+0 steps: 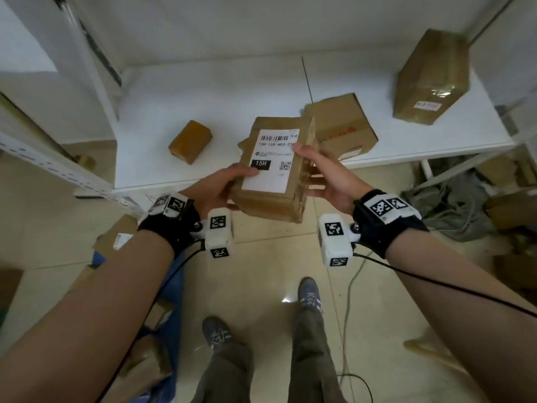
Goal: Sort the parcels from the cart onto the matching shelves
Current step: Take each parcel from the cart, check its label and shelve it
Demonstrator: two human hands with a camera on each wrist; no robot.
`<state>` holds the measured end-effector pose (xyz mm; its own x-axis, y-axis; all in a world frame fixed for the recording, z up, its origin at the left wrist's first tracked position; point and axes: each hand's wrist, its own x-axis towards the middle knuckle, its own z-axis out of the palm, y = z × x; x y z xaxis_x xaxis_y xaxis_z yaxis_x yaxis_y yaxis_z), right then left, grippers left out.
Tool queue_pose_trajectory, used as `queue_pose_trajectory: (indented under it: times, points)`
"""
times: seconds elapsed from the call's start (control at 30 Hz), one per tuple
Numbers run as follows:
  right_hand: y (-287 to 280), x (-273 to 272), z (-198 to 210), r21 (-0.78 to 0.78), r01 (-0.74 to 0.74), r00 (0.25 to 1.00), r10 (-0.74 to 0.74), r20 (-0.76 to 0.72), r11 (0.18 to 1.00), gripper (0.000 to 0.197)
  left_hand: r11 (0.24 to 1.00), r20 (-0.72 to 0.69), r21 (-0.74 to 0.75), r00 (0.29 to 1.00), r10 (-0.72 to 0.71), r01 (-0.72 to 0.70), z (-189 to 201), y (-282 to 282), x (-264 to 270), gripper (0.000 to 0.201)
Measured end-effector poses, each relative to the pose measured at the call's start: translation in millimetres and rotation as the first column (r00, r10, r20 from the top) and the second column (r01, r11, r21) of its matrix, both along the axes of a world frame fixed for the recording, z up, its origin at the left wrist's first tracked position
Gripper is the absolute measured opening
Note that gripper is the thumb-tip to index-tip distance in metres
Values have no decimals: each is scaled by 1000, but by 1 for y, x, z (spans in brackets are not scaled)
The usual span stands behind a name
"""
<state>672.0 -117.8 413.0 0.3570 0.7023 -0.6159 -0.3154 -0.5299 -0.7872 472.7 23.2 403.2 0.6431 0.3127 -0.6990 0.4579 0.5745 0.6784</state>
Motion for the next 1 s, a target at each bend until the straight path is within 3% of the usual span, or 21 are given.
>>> queue_pose_trajectory:
  times: [0.07,0.17,0.23,0.27,0.33,0.4,0.53,0.7,0.87,1.0]
  points:
    - [-1,-5,31,63,-55,995,49,91,996,117,985,17,139,994,-105,102,22,9,-6,93]
    - [-4,-22,85,120,-246,946,211,246,962,113,914,15,336,969,-246,226,55,17,-21,103]
    - [-3,-35,112,136,-333,906,276,320,933,102,837,-92,456,951,-295,304,61,27,-29,103]
    - [-3,-41,123,146,-353,893,286,347,924,104,778,-162,530,941,-297,337,53,38,-34,100]
    - [-3,-54,142,162,-367,875,281,395,916,112,662,-249,658,933,-258,359,50,54,-43,114]
    - [-5,-64,160,178,-388,854,280,439,904,113,618,-148,741,962,-228,260,76,47,-54,127]
    - [-13,-81,189,216,-421,808,257,530,881,107,617,143,780,932,-333,101,148,19,-72,120]
    - [-16,-88,225,228,-470,749,249,613,853,112,546,205,834,874,-441,79,195,26,-79,122]
    - [-6,-87,272,290,-474,708,163,688,831,112,411,206,911,882,-425,-15,247,38,-78,121]
    - [2,-85,310,370,-460,723,99,684,807,121,282,198,956,886,-419,-81,296,44,-73,125]
